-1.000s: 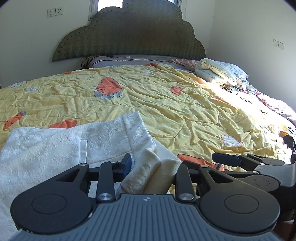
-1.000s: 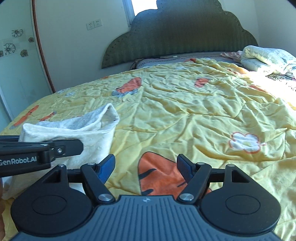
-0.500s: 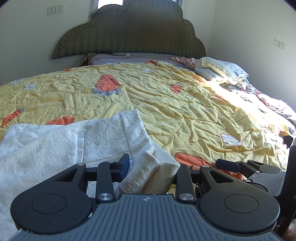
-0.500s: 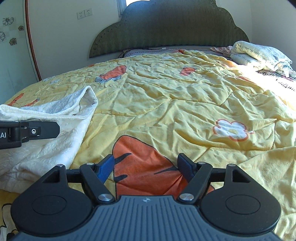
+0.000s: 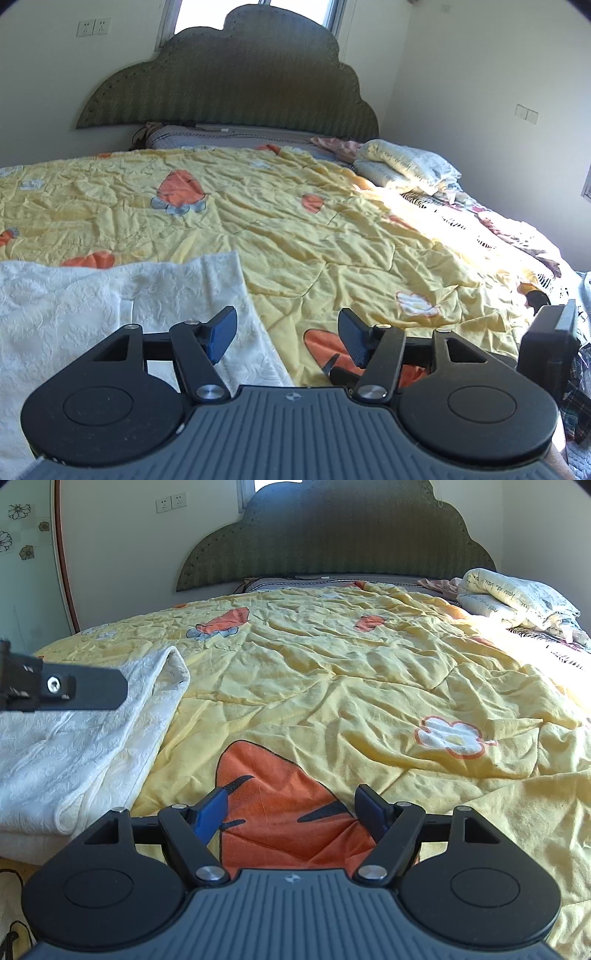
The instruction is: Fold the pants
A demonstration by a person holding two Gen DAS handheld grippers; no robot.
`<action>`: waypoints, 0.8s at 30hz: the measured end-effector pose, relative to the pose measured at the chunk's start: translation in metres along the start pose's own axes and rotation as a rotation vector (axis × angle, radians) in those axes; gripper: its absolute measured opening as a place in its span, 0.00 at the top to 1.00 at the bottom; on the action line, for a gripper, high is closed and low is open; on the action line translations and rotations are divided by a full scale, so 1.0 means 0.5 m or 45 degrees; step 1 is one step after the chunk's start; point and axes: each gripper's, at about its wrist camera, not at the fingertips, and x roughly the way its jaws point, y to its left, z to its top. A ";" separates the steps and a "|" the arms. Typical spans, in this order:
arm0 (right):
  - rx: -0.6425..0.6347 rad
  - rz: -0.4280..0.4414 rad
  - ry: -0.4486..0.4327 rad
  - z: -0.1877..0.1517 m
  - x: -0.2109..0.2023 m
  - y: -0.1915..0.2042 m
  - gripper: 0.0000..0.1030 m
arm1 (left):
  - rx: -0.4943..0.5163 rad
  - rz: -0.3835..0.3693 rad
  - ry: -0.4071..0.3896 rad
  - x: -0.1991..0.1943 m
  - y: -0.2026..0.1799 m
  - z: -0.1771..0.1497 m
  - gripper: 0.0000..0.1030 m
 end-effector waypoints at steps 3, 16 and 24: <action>-0.002 -0.025 -0.008 0.003 -0.011 0.001 0.27 | 0.059 0.051 -0.072 -0.031 0.001 0.017 0.35; -0.157 0.322 -0.131 0.051 -0.076 0.148 0.20 | -0.102 0.480 0.031 -0.162 0.249 -0.039 0.33; 0.140 0.425 -0.030 0.046 -0.035 0.090 0.20 | -0.180 0.539 0.046 -0.195 0.313 -0.061 0.33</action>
